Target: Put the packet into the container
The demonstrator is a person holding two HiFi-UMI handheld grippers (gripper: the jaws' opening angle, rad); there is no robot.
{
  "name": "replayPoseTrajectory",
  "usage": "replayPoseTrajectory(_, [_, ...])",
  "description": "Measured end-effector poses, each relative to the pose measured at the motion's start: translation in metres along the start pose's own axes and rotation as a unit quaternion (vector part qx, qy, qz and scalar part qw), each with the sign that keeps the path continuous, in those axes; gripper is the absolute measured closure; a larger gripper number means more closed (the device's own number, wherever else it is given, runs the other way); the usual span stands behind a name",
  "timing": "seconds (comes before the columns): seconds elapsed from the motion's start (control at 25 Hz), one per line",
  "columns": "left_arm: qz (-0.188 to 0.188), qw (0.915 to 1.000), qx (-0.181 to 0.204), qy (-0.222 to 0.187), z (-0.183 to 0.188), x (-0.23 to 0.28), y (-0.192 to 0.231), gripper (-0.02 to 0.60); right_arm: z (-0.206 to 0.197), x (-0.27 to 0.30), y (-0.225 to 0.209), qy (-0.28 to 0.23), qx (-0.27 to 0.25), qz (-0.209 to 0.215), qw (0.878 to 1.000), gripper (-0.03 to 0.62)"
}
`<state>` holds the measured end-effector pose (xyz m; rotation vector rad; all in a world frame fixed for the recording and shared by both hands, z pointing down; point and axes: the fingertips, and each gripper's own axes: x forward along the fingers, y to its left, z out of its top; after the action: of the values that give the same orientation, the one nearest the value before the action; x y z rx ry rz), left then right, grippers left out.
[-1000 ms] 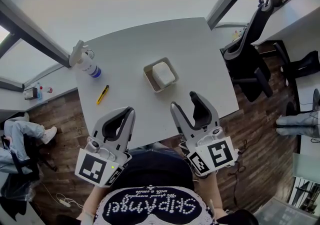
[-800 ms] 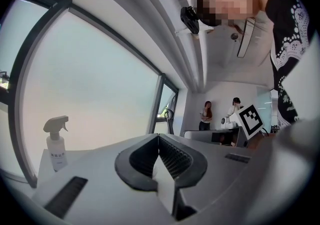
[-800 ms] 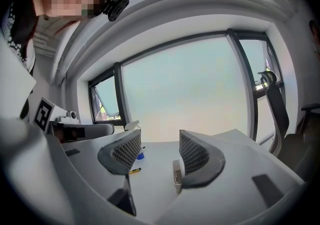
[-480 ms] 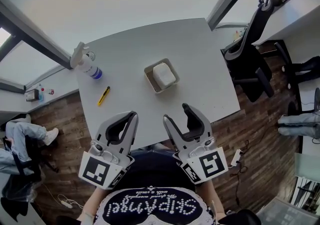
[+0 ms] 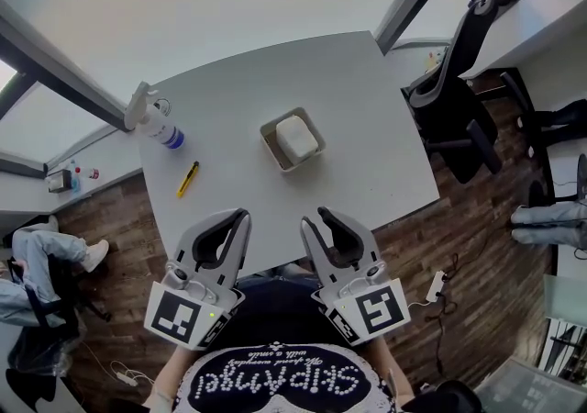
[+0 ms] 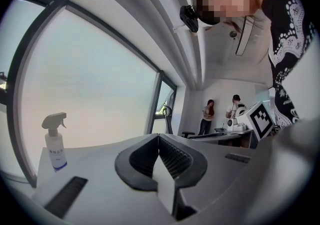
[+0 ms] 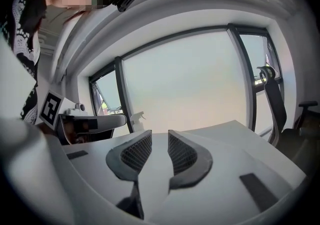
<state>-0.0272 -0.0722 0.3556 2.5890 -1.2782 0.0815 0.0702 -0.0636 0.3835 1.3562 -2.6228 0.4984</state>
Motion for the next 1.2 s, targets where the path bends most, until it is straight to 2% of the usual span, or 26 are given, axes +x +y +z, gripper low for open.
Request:
replayPoseTrajectory(0.08, [0.002, 1.0000, 0.000, 0.001, -0.001, 0.000, 0.001, 0.574, -0.002, -0.001, -0.001, 0.002, 0.003, -0.005, 1.000, 0.519])
replayPoseTrajectory(0.24, [0.005, 1.0000, 0.000, 0.003, -0.002, -0.002, 0.003, 0.574, -0.006, 0.000, 0.002, 0.008, 0.004, -0.003, 1.000, 0.540])
replayPoseTrajectory(0.48, [0.008, 1.0000, -0.001, 0.001, -0.001, -0.003, 0.003, 0.573, -0.009, 0.002, 0.006, 0.018, 0.002, 0.002, 1.000, 0.549])
replayPoseTrajectory(0.8, [0.011, 0.9999, -0.004, 0.000, 0.000, -0.003, 0.004, 0.574, -0.022, 0.010, 0.024, 0.052, -0.003, 0.044, 0.998, 0.553])
replayPoseTrajectory(1.2, [0.004, 1.0000, -0.005, 0.000, -0.001, -0.001, -0.001, 0.574, -0.016, 0.007, 0.016, 0.043, -0.015, 0.025, 0.999, 0.553])
